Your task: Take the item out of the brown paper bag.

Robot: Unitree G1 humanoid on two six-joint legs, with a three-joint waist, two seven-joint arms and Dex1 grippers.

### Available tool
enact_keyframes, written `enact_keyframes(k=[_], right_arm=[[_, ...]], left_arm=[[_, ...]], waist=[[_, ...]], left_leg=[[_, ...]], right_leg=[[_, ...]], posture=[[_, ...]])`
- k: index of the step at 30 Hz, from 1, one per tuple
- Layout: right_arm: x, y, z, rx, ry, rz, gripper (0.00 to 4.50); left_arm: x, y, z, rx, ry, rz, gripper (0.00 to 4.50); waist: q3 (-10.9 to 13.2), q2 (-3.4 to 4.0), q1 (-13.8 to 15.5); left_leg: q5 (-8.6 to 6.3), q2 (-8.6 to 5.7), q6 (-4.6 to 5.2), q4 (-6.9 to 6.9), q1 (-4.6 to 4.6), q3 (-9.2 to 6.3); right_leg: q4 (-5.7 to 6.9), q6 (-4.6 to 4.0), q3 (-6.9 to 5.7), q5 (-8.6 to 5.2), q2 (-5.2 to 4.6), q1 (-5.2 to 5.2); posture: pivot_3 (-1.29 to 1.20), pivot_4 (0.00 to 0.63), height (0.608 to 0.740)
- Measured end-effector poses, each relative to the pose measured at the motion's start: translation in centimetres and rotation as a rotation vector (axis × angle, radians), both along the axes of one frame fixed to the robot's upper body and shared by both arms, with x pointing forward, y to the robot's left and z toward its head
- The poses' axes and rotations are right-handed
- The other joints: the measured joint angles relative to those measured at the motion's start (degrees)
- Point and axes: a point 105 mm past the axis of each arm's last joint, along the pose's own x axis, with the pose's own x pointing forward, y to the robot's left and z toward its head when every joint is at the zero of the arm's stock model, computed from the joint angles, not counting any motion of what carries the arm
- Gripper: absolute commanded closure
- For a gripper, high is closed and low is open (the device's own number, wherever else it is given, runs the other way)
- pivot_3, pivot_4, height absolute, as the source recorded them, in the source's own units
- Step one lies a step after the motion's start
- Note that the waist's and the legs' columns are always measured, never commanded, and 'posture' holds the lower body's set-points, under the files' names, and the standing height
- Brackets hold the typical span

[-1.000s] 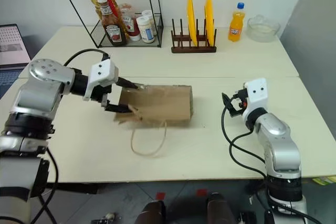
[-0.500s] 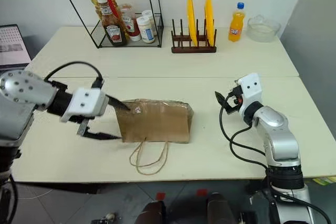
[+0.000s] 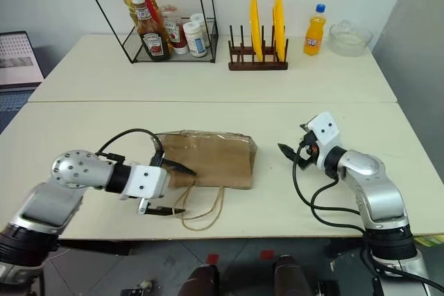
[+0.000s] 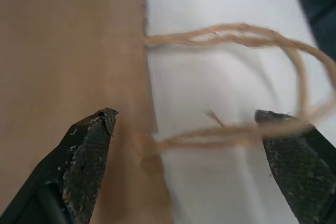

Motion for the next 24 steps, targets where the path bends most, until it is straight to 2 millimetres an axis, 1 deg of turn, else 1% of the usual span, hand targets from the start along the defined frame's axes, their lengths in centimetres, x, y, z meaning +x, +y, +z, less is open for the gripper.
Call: enact_keyframes(k=[1,2,3,4,8,10,12,14,16,17,18,20,24], right_arm=[[-0.5,0.1,0.2,-0.015,-0.006,0.019,0.0],[-1.2,0.2,0.1,-0.046,-0.006,0.047,0.0],[-1.9,0.3,-0.4,-0.073,0.004,0.078,0.0],[-2.4,0.4,-0.9,-0.094,0.014,0.105,0.0],[-4.2,1.6,-3.0,-0.157,0.017,0.254,0.0],[-5.1,2.1,-4.2,-0.254,-0.031,0.365,0.0],[-5.9,2.3,-5.8,-0.371,-0.095,0.487,0.0],[-6.3,2.7,-6.9,-0.471,-0.204,0.595,0.0],[-6.2,3.4,-6.6,-0.569,-0.385,0.693,0.0],[-6.2,4.0,-6.5,-0.627,-0.509,0.751,0.0],[-6.1,4.3,-6.5,-0.655,-0.594,0.786,0.0],[-6.2,5.0,-6.6,-0.673,-0.734,0.836,0.0],[-6.4,5.7,-6.9,-0.676,-0.914,0.899,0.0]], left_arm=[[0.2,-0.6,0.0,-0.052,0.013,0.024,0.39],[0.3,-1.3,0.1,-0.106,0.034,0.05,0.59],[0.3,-1.6,0.1,-0.146,0.064,0.079,0.93],[0.5,-1.7,0.1,-0.183,0.09,0.11,1.18],[1.3,-2.0,0.5,-0.333,0.183,0.229,2.5],[1.6,-2.2,0.8,-0.384,0.213,0.266,3.11],[2.0,-1.9,1.0,-0.423,0.238,0.314,3.81],[2.4,-1.6,1.5,-0.467,0.249,0.357,4.43],[3.0,-1.6,2.1,-0.489,0.243,0.389,4.47],[3.4,-1.5,2.4,-0.515,0.246,0.413,4.47],[3.6,-1.5,2.5,-0.528,0.25,0.429,4.47],[3.8,-1.1,2.5,-0.542,0.265,0.463,4.47],[4.0,-0.8,2.4,-0.566,0.298,0.505,4.47]], waist=[[0.0,0.0,0.0],[-0.01,-0.02,0.02],[-0.03,-0.05,0.03],[-0.03,-0.05,0.06],[-0.03,-0.06,-0.05],[-0.04,-0.06,-0.07],[-0.04,-0.06,-0.07],[-0.04,-0.07,-0.11],[-0.06,-0.1,-0.28],[-0.07,-0.12,-0.38],[-0.08,-0.13,-0.36],[-0.09,-0.15,-0.36],[-0.14,-0.24,-0.32]], left_leg=[[0.0,0.0,0.0,0.0,-0.01,-0.01],[0.0,0.0,0.0,0.01,0.0,-0.01],[0.0,0.0,0.0,0.0,0.0,-0.01],[0.0,0.0,0.0,0.01,0.01,-0.01],[0.0,0.0,0.0,0.04,0.07,0.0],[0.0,0.0,0.0,0.04,0.09,0.0],[0.0,0.0,0.0,0.04,0.1,0.01],[0.0,0.0,0.0,0.05,0.12,0.01],[0.01,0.0,-0.01,0.05,0.24,0.02],[0.01,0.0,-0.01,0.03,0.39,0.02],[0.01,0.0,-0.01,0.0,0.47,0.01],[0.01,0.01,-0.02,-0.01,0.59,0.03],[0.02,0.0,-0.05,-0.02,0.77,0.02]], right_leg=[[-0.01,0.0,-0.01,0.0,0.0,0.01],[-0.02,0.0,-0.01,0.0,0.0,0.02],[-0.04,0.0,-0.02,0.0,0.0,0.03],[-0.03,0.0,-0.02,0.0,0.0,0.03],[-0.01,0.01,-0.01,0.0,0.0,0.07],[-0.02,0.01,-0.01,0.0,0.0,0.09],[-0.03,0.01,-0.01,0.0,0.0,0.09],[-0.03,0.01,-0.01,0.0,0.0,0.11],[-0.03,0.02,0.01,0.0,0.0,0.2],[-0.05,0.02,0.02,0.0,0.0,0.3],[-0.05,0.02,0.0,0.0,0.0,0.4],[-0.09,0.01,0.02,-0.01,0.0,0.51],[-0.09,0.01,0.03,-0.01,0.0,0.65]], posture=[[0.0,0.15,0.74],[0.0,0.15,0.74],[0.0,0.15,0.74],[0.0,0.15,0.74],[0.0,0.15,0.74],[0.0,0.15,0.74],[0.0,0.15,0.74],[0.0,0.15,0.74],[0.0,0.15,0.74],[0.0,0.15,0.74],[0.0,0.15,0.74],[0.0,0.15,0.74],[0.0,0.15,0.74]])
